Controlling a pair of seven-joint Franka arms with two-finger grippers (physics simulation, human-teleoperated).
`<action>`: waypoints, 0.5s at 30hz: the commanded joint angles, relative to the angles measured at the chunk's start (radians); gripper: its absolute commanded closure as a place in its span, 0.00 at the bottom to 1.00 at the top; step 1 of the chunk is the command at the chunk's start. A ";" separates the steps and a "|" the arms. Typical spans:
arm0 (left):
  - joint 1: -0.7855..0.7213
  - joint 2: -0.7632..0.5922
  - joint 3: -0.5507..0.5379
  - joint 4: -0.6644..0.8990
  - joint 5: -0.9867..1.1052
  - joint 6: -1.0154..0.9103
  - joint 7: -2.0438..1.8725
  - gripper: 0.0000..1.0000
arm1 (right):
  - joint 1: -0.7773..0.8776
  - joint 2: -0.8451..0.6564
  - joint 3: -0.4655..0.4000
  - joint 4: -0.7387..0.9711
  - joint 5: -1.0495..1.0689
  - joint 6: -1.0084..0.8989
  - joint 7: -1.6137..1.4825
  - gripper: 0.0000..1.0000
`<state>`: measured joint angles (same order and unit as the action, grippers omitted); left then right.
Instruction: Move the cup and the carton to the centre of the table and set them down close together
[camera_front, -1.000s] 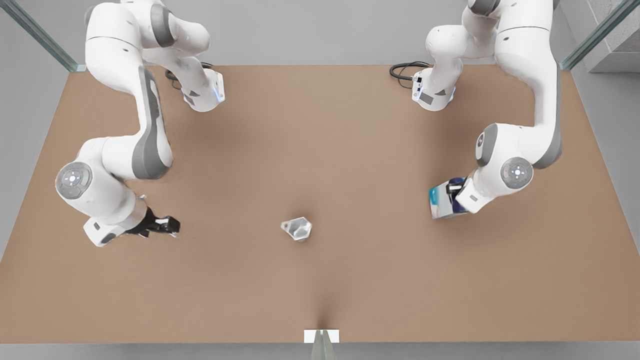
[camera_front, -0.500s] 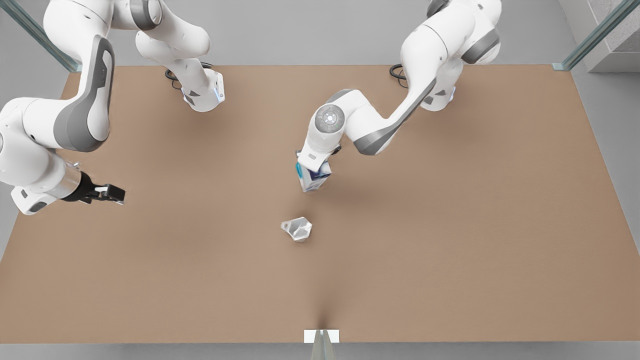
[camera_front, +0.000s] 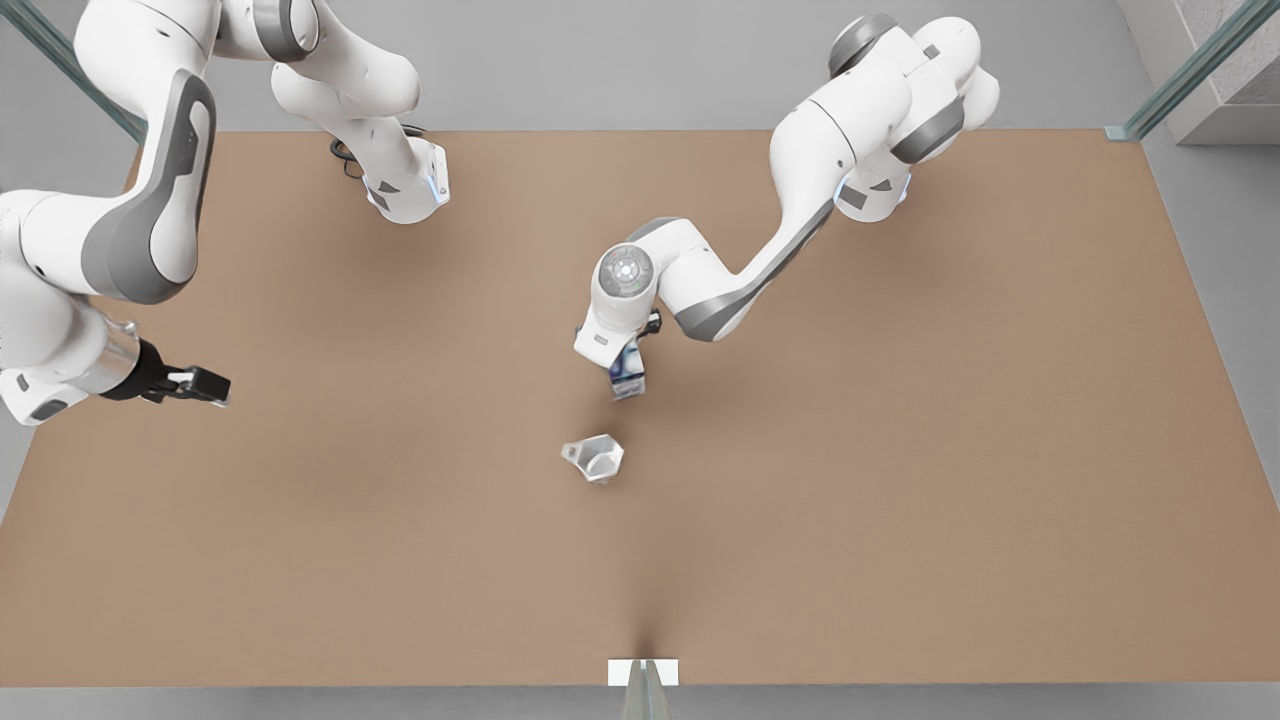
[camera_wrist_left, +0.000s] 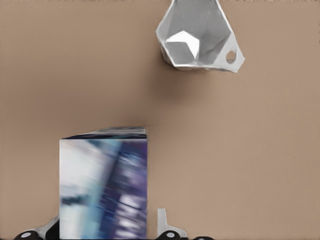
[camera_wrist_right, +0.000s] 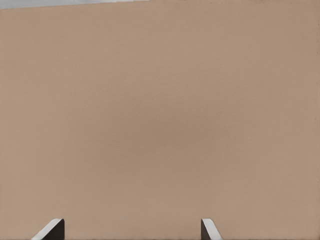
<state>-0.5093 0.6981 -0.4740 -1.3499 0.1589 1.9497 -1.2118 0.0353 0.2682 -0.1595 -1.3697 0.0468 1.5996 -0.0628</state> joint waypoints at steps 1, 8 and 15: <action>0.000 0.000 0.000 0.000 0.007 -0.002 0.000 0.00 | 0.000 0.000 0.000 0.000 0.001 0.005 0.000 0.00; 0.002 -0.055 -0.006 0.081 -0.006 -0.146 -0.003 0.00 | 0.063 0.040 0.006 0.008 0.002 0.039 0.017 0.00; 0.442 -0.118 0.058 0.250 0.051 -0.403 0.754 0.00 | -0.020 0.040 0.172 0.003 -0.013 0.056 0.095 0.00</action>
<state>-0.0100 0.5673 -0.4054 -1.0998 0.1942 1.5451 -0.3686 0.0209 0.3083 0.0161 -1.3642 0.0324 1.6564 0.0441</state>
